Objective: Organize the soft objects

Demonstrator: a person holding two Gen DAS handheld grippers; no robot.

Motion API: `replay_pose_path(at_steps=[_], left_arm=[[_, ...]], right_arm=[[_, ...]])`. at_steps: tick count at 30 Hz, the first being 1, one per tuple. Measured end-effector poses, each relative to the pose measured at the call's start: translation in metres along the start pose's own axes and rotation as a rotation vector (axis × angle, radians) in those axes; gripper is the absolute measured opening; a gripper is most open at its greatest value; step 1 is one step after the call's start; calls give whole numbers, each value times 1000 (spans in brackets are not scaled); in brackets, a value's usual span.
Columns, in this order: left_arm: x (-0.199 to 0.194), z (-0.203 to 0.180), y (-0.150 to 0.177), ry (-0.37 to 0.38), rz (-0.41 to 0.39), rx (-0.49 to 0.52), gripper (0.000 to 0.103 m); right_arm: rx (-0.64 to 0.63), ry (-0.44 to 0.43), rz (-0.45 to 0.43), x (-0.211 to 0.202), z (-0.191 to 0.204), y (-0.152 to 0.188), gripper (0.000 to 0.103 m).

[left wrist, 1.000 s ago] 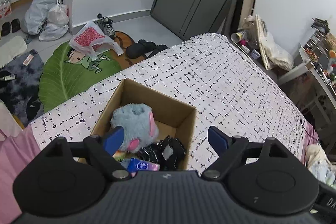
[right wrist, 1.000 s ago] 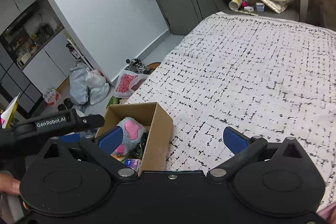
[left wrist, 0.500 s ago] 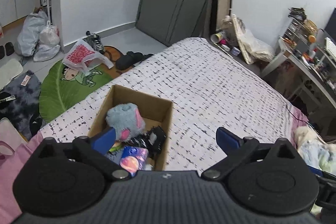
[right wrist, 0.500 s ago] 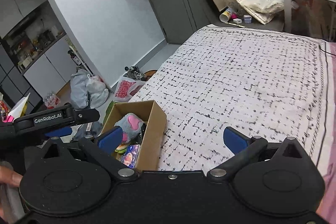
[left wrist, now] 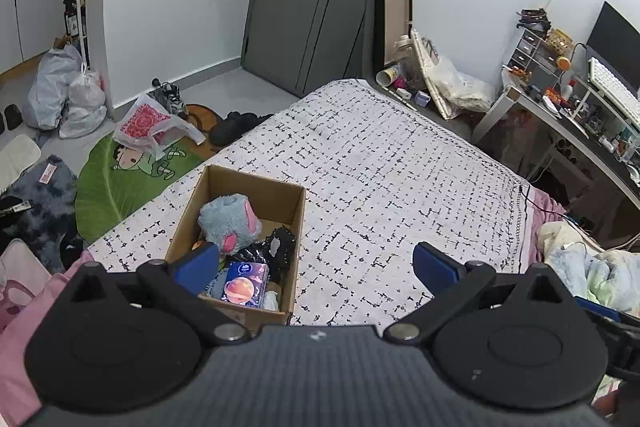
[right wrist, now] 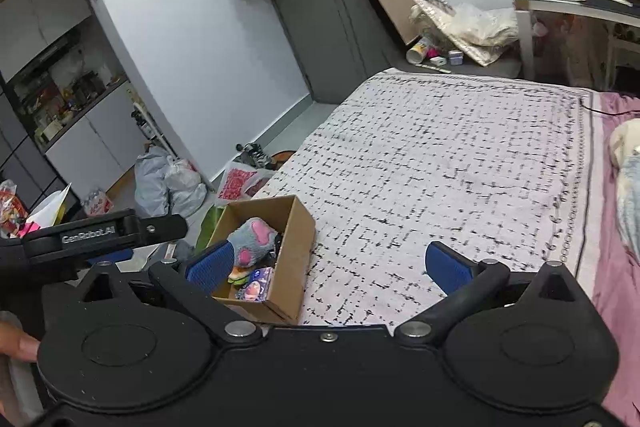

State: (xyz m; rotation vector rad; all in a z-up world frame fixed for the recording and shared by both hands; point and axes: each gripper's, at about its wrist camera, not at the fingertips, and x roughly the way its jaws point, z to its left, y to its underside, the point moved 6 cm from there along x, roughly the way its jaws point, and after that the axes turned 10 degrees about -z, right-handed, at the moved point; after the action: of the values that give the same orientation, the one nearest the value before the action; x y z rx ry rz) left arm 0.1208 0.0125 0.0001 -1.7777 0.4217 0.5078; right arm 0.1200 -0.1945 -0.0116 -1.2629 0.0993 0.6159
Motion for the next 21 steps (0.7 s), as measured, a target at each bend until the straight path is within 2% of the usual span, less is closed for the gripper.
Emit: replay_pose_path(at_steps=[13,21], left_arm=[[-35,-14,5,20,-24,42,102],[-46,-19,16,34,-10,85,102]], right_arm=[[13,-3,-14,-31,4,11,103],[36,-7,-22,-42,4,17,103]])
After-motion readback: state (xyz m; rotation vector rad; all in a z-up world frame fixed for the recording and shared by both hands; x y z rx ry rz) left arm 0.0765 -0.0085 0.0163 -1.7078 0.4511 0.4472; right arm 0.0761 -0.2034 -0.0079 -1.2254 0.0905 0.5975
